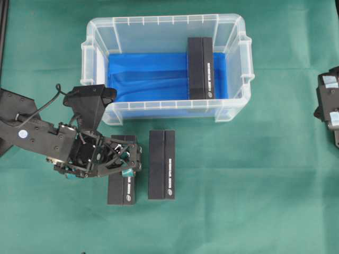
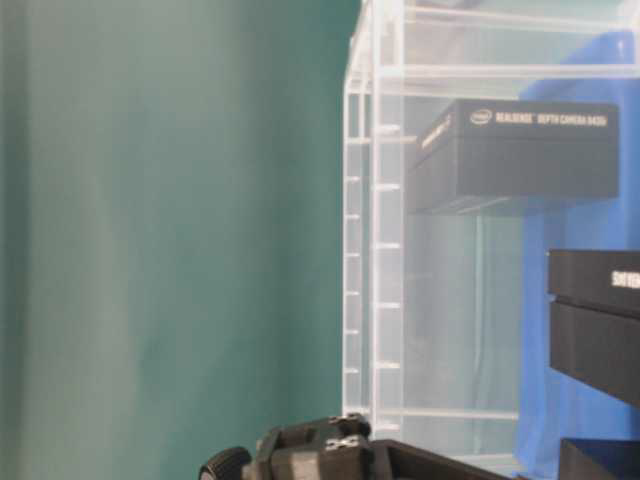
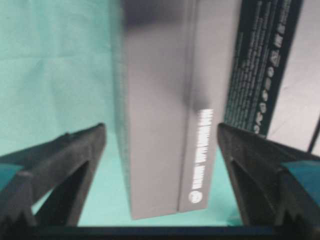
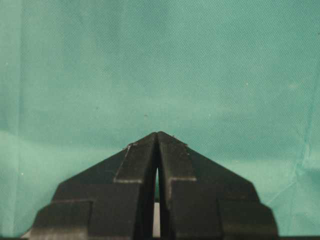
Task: Take the box out of the case with the left arm.
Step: 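Carry the box forward and lower it onto the cloth left of the first box, then open the left gripper and withdraw it up and back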
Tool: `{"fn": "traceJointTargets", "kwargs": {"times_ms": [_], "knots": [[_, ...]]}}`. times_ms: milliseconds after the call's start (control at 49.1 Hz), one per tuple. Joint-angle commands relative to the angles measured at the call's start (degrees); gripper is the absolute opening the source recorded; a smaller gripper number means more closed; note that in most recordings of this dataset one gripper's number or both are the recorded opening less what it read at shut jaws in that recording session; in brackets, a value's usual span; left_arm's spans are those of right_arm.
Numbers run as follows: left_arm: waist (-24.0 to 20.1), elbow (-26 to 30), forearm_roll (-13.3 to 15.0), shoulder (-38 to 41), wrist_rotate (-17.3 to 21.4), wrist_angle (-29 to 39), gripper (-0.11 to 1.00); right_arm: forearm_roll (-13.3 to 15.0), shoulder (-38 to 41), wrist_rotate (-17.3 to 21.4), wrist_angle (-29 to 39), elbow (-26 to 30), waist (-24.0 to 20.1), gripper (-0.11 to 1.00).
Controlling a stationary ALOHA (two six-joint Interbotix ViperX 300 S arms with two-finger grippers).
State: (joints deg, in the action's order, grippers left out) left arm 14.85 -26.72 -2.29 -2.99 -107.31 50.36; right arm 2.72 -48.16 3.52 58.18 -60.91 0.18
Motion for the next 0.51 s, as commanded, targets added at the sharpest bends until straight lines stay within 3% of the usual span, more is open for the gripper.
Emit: {"fn": "traceJointTargets", "kwargs": {"times_ms": [0,488], "knots": [[-0.09,1.23,0.09,-0.70,-0.09,-0.18,0.98,0.09,0.26,0.18,-0.09,1.58,0.09,-0.01],[-0.09,2.64,0.09,-1.32,0.00,0.09,0.95,-0.18,0.26,0.26,-0.18,1.58,0.09,-0.01]]}}
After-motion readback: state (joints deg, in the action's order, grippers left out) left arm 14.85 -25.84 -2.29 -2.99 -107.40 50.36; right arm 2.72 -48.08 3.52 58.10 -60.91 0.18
